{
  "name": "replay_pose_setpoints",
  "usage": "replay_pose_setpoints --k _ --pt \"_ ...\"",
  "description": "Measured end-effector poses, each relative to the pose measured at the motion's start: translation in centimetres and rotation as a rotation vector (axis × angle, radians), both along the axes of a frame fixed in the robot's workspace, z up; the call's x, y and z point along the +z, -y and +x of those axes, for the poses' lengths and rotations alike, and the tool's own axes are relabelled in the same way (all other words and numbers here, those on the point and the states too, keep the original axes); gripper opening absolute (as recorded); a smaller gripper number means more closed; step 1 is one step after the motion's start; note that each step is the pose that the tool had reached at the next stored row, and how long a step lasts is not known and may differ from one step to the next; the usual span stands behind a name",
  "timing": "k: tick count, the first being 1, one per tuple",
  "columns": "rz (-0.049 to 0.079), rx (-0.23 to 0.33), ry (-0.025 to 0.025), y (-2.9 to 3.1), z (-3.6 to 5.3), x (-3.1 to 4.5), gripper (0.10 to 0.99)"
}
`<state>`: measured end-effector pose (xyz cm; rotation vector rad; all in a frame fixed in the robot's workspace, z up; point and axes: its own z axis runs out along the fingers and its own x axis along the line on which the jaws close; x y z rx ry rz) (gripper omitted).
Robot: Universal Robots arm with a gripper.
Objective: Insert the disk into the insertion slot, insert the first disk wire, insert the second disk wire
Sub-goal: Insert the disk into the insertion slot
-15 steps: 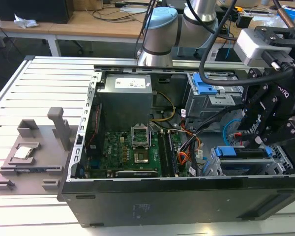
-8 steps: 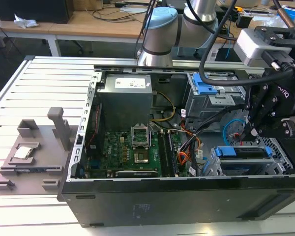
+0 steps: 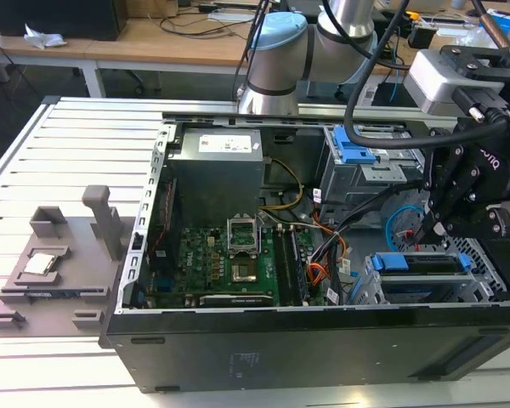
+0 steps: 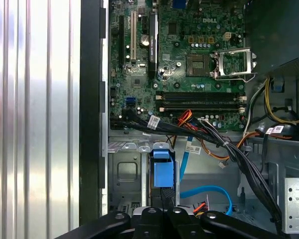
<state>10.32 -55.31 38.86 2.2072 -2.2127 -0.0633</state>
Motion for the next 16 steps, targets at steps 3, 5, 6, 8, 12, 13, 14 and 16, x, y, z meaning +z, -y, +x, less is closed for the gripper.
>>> replay_pose_setpoints --k 3,5,6,8,12,13,14,16 --pt "0.000 0.000 0.0000 -0.10 0.65 0.00 0.106" --pt "0.000 0.000 -0.0002 -0.31 1.77 -0.01 0.106" --pt "0.000 0.000 -0.0004 -0.34 2.03 -0.08 0.106" --pt "0.000 0.000 -0.0004 -0.34 2.04 -0.30 0.106" --pt "0.000 0.000 -0.0004 -0.34 2.05 -0.66 0.106" --pt "0.000 0.000 -0.0004 -0.35 2.06 -0.75 0.106" --pt "0.000 0.000 -0.0004 -0.34 2.06 -0.89 0.106" --pt "0.000 0.000 -0.0004 -0.34 2.06 -1.05 0.106"
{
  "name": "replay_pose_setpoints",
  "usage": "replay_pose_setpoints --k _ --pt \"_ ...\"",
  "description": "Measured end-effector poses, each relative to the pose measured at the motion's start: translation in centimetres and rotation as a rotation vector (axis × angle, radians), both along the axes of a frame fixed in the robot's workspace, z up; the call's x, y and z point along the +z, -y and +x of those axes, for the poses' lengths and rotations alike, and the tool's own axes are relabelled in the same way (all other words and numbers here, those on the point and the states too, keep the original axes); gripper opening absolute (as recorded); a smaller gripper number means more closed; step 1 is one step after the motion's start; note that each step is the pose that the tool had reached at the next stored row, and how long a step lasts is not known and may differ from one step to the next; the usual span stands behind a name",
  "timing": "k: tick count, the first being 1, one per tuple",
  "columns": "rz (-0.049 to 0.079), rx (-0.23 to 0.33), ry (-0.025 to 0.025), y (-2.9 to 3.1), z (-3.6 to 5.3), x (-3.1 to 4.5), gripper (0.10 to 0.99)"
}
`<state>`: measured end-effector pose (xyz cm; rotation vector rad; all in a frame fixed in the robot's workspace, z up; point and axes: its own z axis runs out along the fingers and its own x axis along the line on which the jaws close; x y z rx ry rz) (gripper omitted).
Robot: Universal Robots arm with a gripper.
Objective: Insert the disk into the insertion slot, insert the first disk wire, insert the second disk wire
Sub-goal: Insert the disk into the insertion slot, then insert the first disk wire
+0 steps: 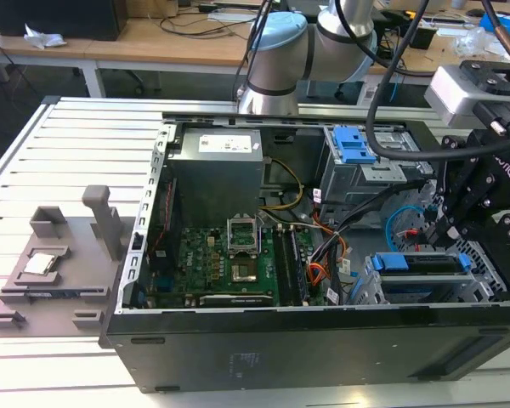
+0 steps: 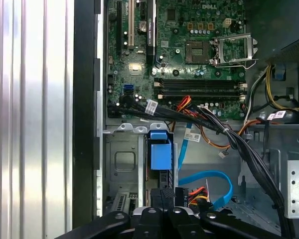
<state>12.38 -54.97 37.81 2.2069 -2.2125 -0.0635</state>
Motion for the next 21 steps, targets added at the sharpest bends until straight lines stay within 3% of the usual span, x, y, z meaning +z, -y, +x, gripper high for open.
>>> replay_pose_setpoints --k 17,18,19,21 --pt "0.000 0.000 0.0000 0.00 0.09 -0.24 0.114" --pt "0.000 0.000 0.0000 0.00 0.09 -0.24 0.235" --pt "0.000 0.000 0.0000 0.00 0.10 -0.24 0.302" --pt "0.000 0.000 0.0000 -0.01 0.11 -0.24 0.302"
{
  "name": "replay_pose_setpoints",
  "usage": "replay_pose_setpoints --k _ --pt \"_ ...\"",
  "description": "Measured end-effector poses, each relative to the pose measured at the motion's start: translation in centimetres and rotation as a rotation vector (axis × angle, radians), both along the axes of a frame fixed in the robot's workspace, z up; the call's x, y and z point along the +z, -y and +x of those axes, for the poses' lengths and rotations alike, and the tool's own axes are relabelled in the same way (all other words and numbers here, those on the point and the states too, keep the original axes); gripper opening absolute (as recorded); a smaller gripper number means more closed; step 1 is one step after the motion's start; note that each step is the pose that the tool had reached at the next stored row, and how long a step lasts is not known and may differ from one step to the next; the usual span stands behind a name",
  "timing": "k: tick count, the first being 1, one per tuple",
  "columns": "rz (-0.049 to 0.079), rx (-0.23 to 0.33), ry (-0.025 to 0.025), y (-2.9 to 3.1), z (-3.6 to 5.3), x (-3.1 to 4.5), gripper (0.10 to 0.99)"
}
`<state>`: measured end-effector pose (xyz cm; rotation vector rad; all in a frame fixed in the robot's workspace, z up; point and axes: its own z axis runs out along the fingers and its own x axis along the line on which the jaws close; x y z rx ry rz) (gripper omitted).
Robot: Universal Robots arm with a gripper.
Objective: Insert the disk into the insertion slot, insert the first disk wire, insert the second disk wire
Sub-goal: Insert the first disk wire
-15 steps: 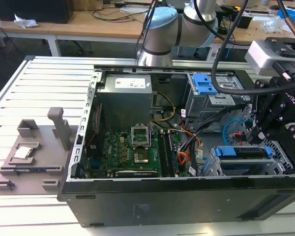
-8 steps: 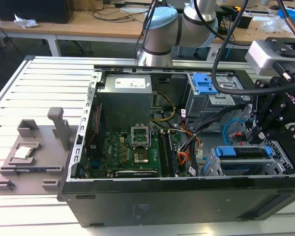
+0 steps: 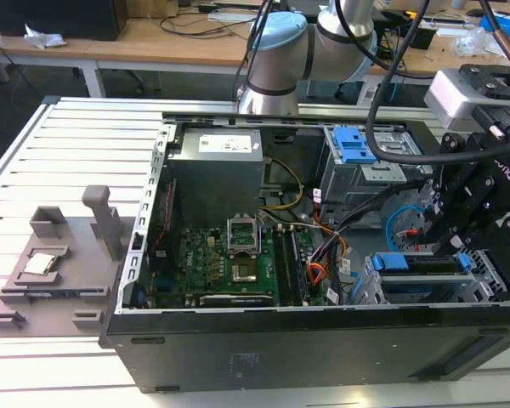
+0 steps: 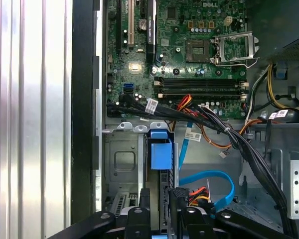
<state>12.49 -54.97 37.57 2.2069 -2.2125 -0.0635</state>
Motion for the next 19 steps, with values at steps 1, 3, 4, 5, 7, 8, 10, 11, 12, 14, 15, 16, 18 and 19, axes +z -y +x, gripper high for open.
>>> replay_pose_setpoints --k 1,3,4,5,7,8,10,11,12,14,15,16,18,19 --pt "0.000 0.000 0.0000 0.00 0.00 0.00 0.302" --pt "-0.001 0.000 0.0000 -0.01 0.00 0.58 0.302" --pt "-0.001 0.000 0.0000 -0.05 0.00 0.64 0.302" --pt "-0.001 0.000 0.0000 -0.06 0.00 0.66 0.302" --pt "-0.001 0.000 0.0000 -0.39 0.01 0.66 0.302" --pt "-0.001 0.000 0.0000 -0.77 0.00 0.64 0.302" --pt "-0.001 0.000 0.0000 -1.02 0.01 0.51 0.302" --pt "0.000 0.000 -0.0003 -1.17 0.00 0.14 0.302" --pt "-0.001 0.000 -0.0009 -1.34 0.05 -0.23 0.302" --pt "-0.001 0.000 -0.0015 -1.60 0.13 -0.65 0.302" --pt "-0.001 0.000 -0.0017 -1.70 0.16 -0.79 0.302" --pt "-0.001 0.000 -0.0019 -1.80 0.19 -1.00 0.302" --pt "-0.001 0.000 -0.0020 -1.83 0.21 -1.29 0.302" --pt "-0.002 0.000 -0.0020 -1.84 0.22 -1.51 0.302"
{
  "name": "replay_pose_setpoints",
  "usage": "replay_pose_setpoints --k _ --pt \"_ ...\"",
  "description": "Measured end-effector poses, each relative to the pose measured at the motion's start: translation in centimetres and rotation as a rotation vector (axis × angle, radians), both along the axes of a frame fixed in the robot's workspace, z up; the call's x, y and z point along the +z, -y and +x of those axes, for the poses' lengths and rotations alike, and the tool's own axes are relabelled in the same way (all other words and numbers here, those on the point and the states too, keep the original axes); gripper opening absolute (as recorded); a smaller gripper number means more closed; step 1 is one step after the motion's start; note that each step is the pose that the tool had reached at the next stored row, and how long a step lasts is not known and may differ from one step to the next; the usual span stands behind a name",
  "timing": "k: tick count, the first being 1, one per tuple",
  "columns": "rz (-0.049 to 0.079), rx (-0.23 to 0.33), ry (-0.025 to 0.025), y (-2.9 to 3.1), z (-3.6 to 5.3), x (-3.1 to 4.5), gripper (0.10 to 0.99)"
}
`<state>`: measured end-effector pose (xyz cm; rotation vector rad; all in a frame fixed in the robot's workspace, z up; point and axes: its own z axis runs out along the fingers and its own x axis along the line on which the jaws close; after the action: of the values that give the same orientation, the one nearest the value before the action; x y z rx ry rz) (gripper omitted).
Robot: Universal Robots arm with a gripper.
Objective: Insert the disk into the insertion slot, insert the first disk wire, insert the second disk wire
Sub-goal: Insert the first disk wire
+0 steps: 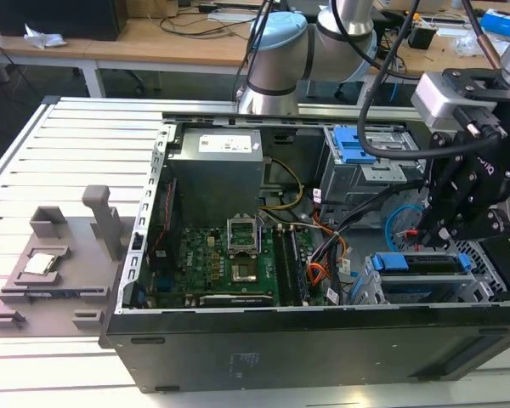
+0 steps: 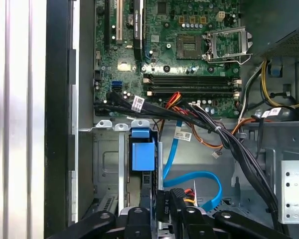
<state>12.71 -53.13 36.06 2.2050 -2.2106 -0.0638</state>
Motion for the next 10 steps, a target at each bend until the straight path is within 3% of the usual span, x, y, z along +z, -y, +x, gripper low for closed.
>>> replay_pose_setpoints --k 6,8,10 --pt "-0.003 0.000 0.0000 0.00 0.00 -0.09 0.302" --pt "-0.004 0.000 0.0000 0.00 0.00 -0.09 0.165" --pt "-0.004 0.000 0.0000 0.00 0.00 -0.09 0.165"
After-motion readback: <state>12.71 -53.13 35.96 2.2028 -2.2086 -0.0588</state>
